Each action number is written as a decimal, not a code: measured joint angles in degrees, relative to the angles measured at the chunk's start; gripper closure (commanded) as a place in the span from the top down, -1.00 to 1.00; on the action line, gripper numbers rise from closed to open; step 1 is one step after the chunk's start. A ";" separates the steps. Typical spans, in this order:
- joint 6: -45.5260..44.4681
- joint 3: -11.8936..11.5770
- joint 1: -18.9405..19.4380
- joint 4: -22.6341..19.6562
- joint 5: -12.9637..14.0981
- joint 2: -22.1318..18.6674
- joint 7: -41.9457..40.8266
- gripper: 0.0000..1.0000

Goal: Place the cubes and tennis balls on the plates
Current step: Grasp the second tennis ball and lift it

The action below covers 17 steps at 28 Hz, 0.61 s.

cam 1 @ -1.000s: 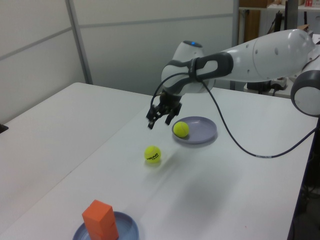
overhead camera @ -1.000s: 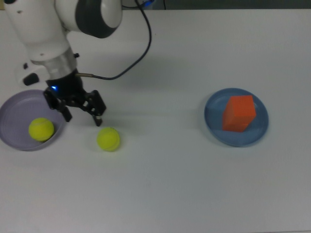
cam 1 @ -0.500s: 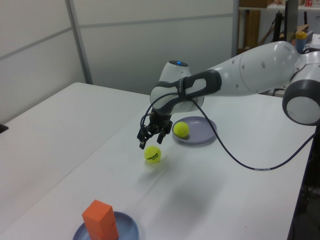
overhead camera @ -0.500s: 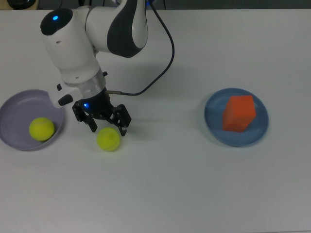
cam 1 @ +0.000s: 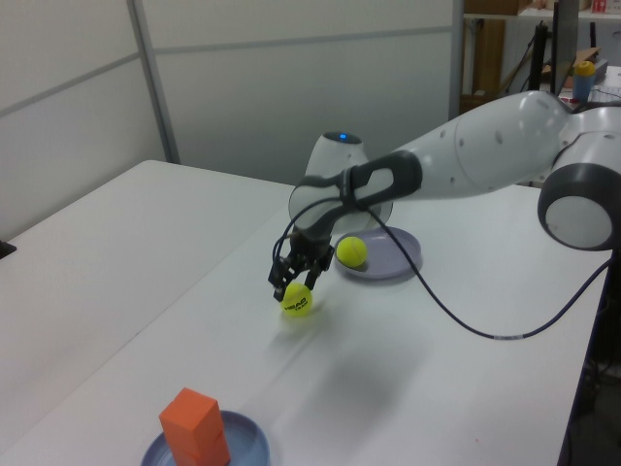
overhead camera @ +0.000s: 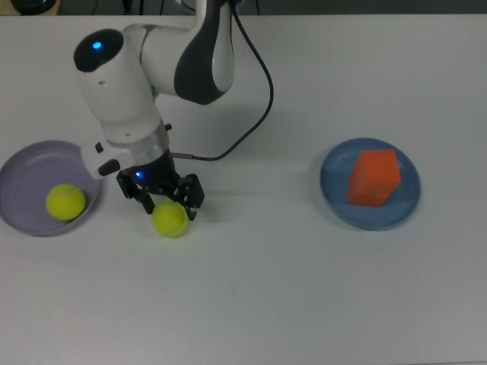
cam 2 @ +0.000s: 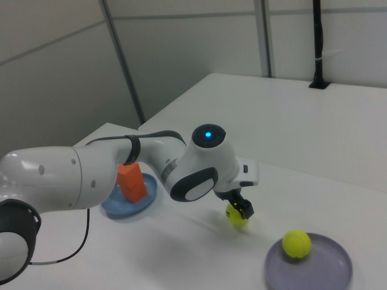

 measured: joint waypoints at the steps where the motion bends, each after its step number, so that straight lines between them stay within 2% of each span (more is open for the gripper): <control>1: 0.51 0.17 0.00 -0.01 -0.08 0.48 0.02 0.77; 3: 1.27 0.43 0.01 -0.02 -0.16 1.42 0.03 0.56; 4: 1.53 0.51 0.01 -0.01 -0.17 1.85 0.03 0.17; 8: 2.10 0.59 0.01 0.02 -0.17 2.73 0.03 -0.59; 9: 2.15 0.59 0.01 0.05 -0.17 2.72 0.04 -0.86; 11: 2.16 0.58 -0.02 0.17 -0.17 2.69 0.12 -1.00; 17: 2.29 -0.25 -0.40 0.95 -0.17 1.91 0.41 -1.00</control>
